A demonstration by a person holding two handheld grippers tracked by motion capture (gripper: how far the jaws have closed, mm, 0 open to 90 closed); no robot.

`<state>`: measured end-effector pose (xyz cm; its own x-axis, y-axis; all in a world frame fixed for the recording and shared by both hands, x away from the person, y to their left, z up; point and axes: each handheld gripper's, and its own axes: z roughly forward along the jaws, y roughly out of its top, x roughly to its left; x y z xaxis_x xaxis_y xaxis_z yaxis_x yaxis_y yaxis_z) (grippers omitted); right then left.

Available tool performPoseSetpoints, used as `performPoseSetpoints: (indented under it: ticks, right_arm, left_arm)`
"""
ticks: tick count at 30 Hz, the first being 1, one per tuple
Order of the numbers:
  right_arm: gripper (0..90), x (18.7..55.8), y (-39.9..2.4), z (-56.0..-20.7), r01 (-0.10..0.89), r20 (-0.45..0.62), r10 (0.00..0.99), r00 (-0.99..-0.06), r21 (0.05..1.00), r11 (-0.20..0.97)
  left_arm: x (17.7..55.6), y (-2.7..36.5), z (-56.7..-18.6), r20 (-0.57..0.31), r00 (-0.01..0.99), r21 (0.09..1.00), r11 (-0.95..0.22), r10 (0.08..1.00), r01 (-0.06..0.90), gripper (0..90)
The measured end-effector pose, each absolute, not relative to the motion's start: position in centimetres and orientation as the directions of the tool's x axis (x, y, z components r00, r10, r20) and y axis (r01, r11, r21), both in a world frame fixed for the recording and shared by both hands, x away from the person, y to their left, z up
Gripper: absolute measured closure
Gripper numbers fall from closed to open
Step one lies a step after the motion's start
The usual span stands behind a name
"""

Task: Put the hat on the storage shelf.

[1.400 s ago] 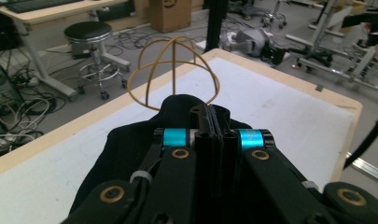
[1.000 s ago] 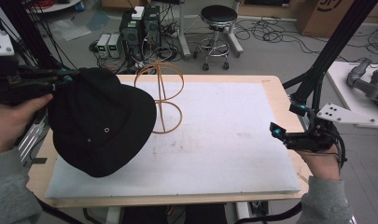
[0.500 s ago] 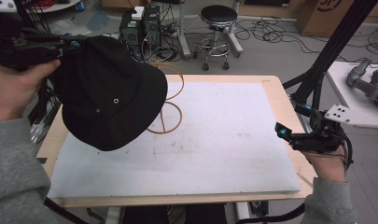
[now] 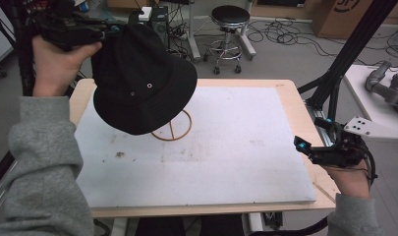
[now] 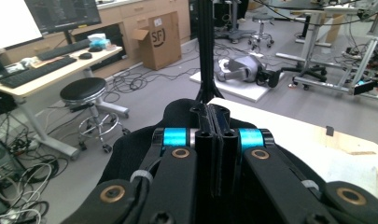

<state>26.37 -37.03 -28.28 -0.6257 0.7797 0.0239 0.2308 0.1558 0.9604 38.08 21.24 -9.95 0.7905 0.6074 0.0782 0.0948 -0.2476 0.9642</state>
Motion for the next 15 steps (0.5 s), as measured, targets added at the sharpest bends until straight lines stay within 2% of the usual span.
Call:
performPoseSetpoints:
  ticks: [15]
  right_arm:
    - [1.2, 25.5, -37.1, -29.0, 0.258, 0.019, 0.779, -0.627, 0.948, 0.185]
  left_arm:
    - [44.6, 16.6, -14.0, 0.057, 0.813, 0.934, -0.318, 0.58, 0.162, 88.9]
